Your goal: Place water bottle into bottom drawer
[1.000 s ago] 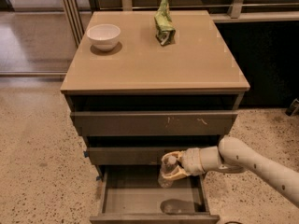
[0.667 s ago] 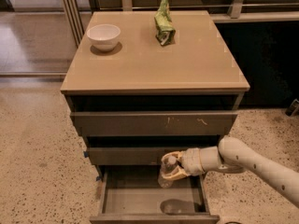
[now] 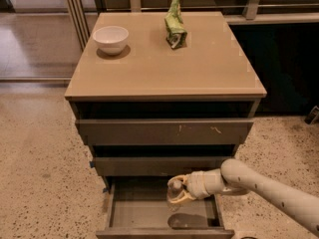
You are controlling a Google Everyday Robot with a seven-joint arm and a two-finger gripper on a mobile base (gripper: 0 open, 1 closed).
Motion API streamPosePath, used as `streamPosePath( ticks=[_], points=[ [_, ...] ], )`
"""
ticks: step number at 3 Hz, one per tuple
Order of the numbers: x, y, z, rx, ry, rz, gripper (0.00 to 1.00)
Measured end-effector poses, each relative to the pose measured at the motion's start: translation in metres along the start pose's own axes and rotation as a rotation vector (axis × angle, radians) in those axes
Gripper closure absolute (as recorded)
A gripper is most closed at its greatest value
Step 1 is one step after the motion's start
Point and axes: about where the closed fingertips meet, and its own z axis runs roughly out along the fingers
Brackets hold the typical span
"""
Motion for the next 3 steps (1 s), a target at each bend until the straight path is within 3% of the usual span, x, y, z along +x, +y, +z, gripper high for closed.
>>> streamPosePath(
  ticks=[1,2,3],
  points=[
    [0.036,0.015,0.036,-0.013,0.028,-0.035,1.00],
    [0.036,0.015,0.036,-0.013,0.028,-0.035,1.00],
    [0.069,0.011,0.042,0.039,0.109,-0.076,1.00]
  ],
)
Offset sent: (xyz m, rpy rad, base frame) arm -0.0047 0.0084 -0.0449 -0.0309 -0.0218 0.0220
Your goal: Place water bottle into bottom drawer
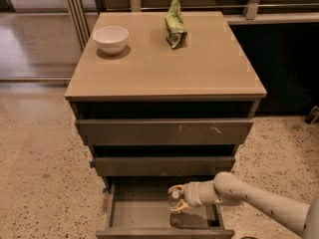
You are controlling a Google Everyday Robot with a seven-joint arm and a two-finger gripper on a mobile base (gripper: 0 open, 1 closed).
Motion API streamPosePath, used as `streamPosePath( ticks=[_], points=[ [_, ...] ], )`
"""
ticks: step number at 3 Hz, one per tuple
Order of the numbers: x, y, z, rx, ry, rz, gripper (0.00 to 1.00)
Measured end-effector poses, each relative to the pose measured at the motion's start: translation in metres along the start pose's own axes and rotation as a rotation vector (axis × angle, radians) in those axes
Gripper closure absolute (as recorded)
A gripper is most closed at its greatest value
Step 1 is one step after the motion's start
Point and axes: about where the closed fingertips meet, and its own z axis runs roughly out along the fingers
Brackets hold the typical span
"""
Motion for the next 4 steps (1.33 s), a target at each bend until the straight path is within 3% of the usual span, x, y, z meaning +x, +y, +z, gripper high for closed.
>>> streamPosePath(
  ticks=[1,2,4],
  points=[
    [0.042,-0.005,0.011,0.054,0.045,-0.013,1.00],
    [0.074,-0.012,0.022,0.083,0.045,-0.001,1.00],
    [0.103,-0.038,0.033,0.130,-0.010,0.051,1.00]
  ],
)
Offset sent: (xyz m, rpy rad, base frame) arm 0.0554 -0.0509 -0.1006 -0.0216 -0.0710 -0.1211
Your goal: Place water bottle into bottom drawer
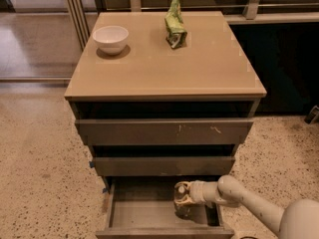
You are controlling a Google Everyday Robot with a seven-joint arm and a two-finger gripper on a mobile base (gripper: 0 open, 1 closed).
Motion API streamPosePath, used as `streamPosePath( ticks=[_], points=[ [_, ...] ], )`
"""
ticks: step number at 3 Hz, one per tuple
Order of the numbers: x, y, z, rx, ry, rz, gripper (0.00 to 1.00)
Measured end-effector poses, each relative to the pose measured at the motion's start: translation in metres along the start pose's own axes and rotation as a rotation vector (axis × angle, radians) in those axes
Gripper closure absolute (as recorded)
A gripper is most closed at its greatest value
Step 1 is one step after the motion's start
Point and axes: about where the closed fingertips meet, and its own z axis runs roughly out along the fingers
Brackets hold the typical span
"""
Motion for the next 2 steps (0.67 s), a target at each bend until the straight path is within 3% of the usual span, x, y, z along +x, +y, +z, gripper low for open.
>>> streamPosePath(
  ticks=[2],
  points=[
    [0.0023,0.0000,0.0042,-0.014,-0.024,0.109,1.00]
  ],
)
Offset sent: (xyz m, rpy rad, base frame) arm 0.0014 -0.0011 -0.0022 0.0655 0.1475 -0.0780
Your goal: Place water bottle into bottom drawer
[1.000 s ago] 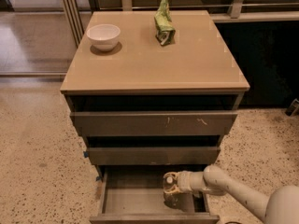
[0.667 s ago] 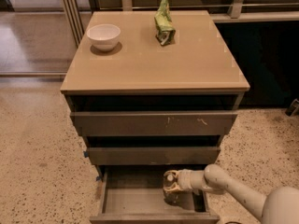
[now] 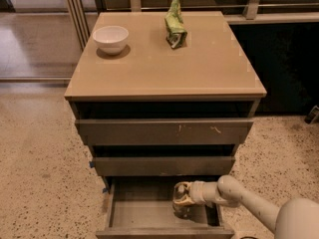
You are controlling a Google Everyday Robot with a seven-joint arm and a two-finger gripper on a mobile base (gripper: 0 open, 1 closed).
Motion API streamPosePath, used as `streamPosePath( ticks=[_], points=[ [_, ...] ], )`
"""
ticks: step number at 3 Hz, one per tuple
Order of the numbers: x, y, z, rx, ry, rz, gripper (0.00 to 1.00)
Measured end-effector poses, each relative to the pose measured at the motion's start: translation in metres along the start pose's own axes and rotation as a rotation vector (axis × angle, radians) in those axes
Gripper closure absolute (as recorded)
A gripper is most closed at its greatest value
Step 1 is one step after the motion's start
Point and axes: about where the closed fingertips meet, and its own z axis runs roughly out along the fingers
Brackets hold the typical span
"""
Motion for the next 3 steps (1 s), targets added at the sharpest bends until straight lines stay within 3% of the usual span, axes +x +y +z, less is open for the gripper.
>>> streamPosePath(
  ticks=[1,3],
  points=[
    [-0.005,0.013,0.003,-0.027,0.023,0.034,1.00],
    [0.003,0.024,0.006,-0.027,0.015,-0.001,1.00]
  ],
)
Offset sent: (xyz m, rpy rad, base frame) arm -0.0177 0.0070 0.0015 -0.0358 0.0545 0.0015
